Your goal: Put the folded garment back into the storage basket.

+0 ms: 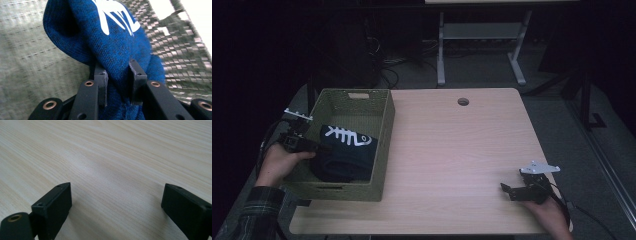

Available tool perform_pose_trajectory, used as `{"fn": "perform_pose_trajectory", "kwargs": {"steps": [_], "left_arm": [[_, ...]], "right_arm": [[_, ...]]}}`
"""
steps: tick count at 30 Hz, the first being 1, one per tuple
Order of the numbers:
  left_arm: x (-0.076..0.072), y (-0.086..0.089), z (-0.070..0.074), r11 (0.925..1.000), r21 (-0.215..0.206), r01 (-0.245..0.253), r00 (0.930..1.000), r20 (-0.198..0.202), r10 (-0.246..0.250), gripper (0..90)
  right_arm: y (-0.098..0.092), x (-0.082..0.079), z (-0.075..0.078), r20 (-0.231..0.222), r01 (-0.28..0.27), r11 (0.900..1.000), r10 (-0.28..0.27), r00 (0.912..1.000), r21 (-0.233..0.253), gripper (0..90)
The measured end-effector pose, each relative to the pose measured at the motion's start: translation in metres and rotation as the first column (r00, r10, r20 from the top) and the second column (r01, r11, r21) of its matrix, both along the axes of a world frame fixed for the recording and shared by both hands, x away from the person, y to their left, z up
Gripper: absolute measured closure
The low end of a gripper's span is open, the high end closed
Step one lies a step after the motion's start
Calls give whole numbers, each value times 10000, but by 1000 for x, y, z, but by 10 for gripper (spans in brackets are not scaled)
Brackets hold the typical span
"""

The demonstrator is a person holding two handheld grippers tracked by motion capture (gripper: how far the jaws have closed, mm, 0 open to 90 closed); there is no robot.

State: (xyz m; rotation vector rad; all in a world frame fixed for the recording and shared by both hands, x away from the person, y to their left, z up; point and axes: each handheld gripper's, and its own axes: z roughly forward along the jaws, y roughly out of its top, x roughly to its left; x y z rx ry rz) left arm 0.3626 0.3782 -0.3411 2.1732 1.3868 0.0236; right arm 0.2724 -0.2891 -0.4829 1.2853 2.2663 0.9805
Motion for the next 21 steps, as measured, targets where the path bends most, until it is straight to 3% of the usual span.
{"fn": "perform_pose_trajectory", "kwargs": {"steps": [7, 15, 18, 21], "left_arm": [[5, 1, -14, 9951, 898, -403, 9992, -36, 408, 710], [9, -1, -26, 9781, 1964, -685, 9975, -33, 705, 580], [9, 0, -24, 9766, 2009, -766, 9971, 120, 757, 502], [5, 1, -18, 9724, 2203, -770, 9958, 659, 639, 438]], "right_arm": [[0, 0, 0, 0, 1, 10000, -1, 10000, -3, 91], [0, 0, 0, -1, 2, 10000, -2, 10000, -2, 91], [0, 0, 0, 0, 2, 10000, -2, 10000, 0, 91], [0, 0, 0, 1, 1, 10000, -1, 10000, -3, 91]]}}
